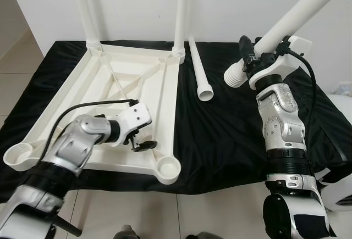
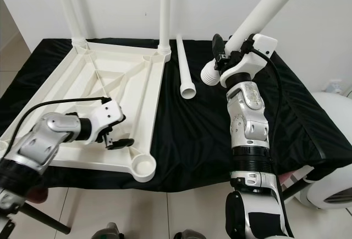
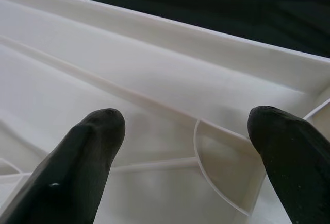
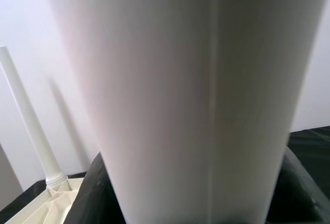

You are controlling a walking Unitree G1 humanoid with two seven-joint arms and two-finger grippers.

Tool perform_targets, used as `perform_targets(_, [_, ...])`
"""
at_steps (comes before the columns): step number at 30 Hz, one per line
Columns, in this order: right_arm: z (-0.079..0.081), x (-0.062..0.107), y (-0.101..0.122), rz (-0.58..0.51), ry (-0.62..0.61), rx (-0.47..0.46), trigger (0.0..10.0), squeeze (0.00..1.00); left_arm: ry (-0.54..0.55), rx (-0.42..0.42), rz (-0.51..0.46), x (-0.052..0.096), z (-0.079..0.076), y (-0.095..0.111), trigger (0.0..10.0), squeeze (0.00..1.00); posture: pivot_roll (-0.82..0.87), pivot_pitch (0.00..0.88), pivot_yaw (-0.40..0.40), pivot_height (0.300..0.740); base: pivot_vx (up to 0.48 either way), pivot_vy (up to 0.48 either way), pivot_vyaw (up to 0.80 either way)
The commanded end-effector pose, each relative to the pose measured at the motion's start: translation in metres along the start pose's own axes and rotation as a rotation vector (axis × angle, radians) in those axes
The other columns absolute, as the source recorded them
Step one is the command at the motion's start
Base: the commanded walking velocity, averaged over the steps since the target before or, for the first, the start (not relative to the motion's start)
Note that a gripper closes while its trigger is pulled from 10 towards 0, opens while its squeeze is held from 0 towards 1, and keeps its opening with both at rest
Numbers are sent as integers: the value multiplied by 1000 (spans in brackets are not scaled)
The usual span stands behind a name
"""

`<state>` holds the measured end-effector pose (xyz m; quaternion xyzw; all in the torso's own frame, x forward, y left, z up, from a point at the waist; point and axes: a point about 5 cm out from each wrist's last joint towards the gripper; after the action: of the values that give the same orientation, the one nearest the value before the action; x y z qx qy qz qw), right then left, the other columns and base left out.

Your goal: Building children table

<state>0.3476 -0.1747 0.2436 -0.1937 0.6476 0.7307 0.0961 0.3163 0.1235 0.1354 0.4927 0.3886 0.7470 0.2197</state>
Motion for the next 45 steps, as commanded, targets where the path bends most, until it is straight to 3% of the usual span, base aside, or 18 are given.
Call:
perform_targets(1, [5, 2, -1, 8, 13, -6, 10000, 0, 388, 14, 33, -2, 19, -10, 10000, 0, 12, 9, -2, 740, 0, 0, 0])
perform_targets(10, [18, 15, -16, 64, 63, -21, 10000, 0, 465, 28, 8, -11, 29, -1, 10000, 0, 6, 23, -1, 740, 0, 0, 0])
perform_targets(15, [25, 24, -24, 97, 93, -26, 10000, 0, 536, 86, -97, -11, 39, 16, 10000, 0, 1, 30, -2, 740, 0, 0, 0])
perform_targets(16, [26, 27, -26, 107, 99, -29, 10000, 0, 545, 104, -168, -6, 42, 25, 10000, 0, 4, 32, -4, 740, 0, 0, 0])
perform_targets(17, [26, 27, -26, 107, 99, -29, 10000, 0, 545, 104, -168, -6, 42, 25, 10000, 0, 4, 32, -4, 740, 0, 0, 0])
perform_targets(20, [28, 34, -32, 136, 114, -34, 10000, 0, 544, 149, -360, 15, 48, 48, 10000, 0, 12, 33, -9, 740, 0, 0, 0])
perform_targets(26, [29, 44, -36, 160, 132, -36, 10000, 0, 520, 151, -463, 36, 48, 57, 10000, 0, 23, 33, -15, 740, 0, 0, 0])
perform_targets(27, [29, 48, -37, 166, 142, -38, 10000, 0, 476, 142, -479, 44, 44, 57, 10000, 0, 24, 33, -16, 740, 0, 0, 0])
perform_targets(28, [29, 48, -37, 166, 142, -38, 10000, 0, 476, 142, -479, 44, 44, 57, 10000, 0, 24, 33, -16, 740, 0, 0, 0])
perform_targets(30, [27, 55, -37, 174, 155, -43, 10000, 0, 362, 106, -468, 55, 29, 48, 10000, 0, 27, 32, -18, 740, 0, 0, 0])
perform_targets(32, [27, 55, -37, 174, 155, -43, 10000, 0, 362, 106, -468, 55, 29, 48, 10000, 0, 27, 32, -18, 740, 0, 0, 0])
perform_targets(33, [23, 58, -36, 176, 156, -38, 10000, 0, 261, 87, -401, 57, 13, 31, 10000, 0, 33, 32, -22, 740, 0, 0, 0])
perform_targets(35, [23, 58, -36, 176, 156, -38, 10000, 0, 261, 87, -401, 57, 13, 31, 10000, 0, 33, 32, -22, 740, 0, 0, 0])
perform_targets(39, [17, 58, -33, 171, 158, -19, 10000, 0, 118, 81, -276, 59, -8, 4, 10000, 0, 34, 33, -25, 740, 0, 0, 0])
perform_targets(45, [13, 56, -30, 165, 157, -6, 10000, 0, 75, 84, -207, 62, -16, -10, 10000, 0, 34, 33, -24, 740, 0, 0, 0])
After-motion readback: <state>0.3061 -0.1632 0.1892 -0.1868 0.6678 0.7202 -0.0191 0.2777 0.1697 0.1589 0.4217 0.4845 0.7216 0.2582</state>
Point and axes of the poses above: a point about 5 cm out from each wrist's last joint towards the gripper, its own x axis pointing back from the gripper into the wrist, its own y axis along the axis of the wrist's last joint, z = x × y, and after that the axes turned 5 degrees about x, right-handed
